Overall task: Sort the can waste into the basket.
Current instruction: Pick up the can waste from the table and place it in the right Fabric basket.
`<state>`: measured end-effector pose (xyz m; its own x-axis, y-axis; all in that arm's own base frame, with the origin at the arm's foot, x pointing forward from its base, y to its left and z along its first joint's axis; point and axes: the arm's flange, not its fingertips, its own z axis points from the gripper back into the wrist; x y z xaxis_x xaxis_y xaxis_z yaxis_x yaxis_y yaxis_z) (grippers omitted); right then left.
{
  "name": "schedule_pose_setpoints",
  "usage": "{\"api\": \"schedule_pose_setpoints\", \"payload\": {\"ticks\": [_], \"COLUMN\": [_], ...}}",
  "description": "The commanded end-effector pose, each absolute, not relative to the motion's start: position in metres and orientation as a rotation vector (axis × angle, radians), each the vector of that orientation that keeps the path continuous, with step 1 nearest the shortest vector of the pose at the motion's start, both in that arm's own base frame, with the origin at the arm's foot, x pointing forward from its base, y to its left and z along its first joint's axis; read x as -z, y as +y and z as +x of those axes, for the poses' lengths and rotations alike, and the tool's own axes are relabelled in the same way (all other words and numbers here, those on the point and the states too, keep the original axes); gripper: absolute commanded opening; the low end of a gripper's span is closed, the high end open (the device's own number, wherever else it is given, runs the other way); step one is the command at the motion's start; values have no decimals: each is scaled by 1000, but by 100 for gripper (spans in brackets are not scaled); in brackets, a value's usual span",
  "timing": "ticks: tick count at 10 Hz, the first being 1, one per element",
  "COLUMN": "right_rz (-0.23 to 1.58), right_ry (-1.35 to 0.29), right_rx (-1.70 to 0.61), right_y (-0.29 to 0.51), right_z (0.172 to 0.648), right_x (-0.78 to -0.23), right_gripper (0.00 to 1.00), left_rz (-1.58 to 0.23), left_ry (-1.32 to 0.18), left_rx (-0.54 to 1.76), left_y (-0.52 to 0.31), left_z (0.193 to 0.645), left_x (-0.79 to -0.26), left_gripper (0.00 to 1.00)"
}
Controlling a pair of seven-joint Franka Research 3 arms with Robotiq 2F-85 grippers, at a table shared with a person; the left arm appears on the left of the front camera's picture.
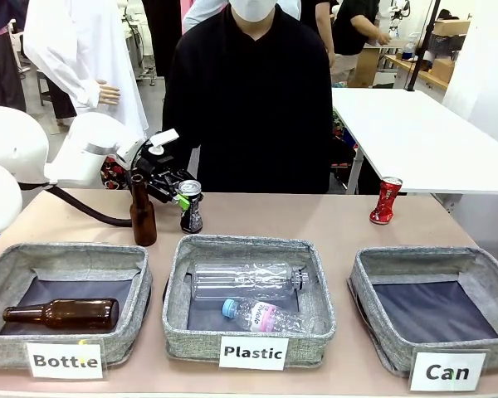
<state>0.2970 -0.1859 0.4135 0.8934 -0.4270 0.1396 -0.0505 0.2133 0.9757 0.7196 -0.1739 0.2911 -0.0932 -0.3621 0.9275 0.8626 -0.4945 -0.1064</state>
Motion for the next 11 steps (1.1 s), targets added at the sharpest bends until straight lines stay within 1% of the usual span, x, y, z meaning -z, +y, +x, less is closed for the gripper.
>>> {"api": "schedule_pose_setpoints", "payload": {"ticks": [1, 2, 3, 4, 5, 7, 9, 11], "right_rz": [1347, 1347, 1347, 1347, 1347, 1347, 1347, 1347], "right_ry": [-445, -445, -445, -445, -445, -445, -445, -445], "right_rx": [253, 253, 253, 253, 253, 253, 253, 253], "right_y": [-187, -187, -187, -187, -187, -187, -187, -187], "right_z": [297, 297, 297, 297, 297, 297, 297, 297], "right_x": [-414, -414, -414, -414, -414, -414, -414, -414], "right_gripper": [100, 100, 100, 100, 100, 100, 100, 100], "left_rz": [-1313, -1316, -1319, -1328, -1325, -1227, -1119, -1100], "left_ry": [-640, -648, -664, -685, -756, -937, -1040, -1032], "left_rx": [1722, 1716, 1714, 1720, 1727, 1715, 1663, 1550], "left_y": [-175, -173, -168, -160, -142, -91, -13, 69], "left_z": [719, 720, 723, 725, 726, 725, 707, 669], "left_x": [-292, -294, -300, -310, -331, -379, -433, -471], "left_gripper": [0, 0, 4, 0, 0, 0, 0, 0]}}
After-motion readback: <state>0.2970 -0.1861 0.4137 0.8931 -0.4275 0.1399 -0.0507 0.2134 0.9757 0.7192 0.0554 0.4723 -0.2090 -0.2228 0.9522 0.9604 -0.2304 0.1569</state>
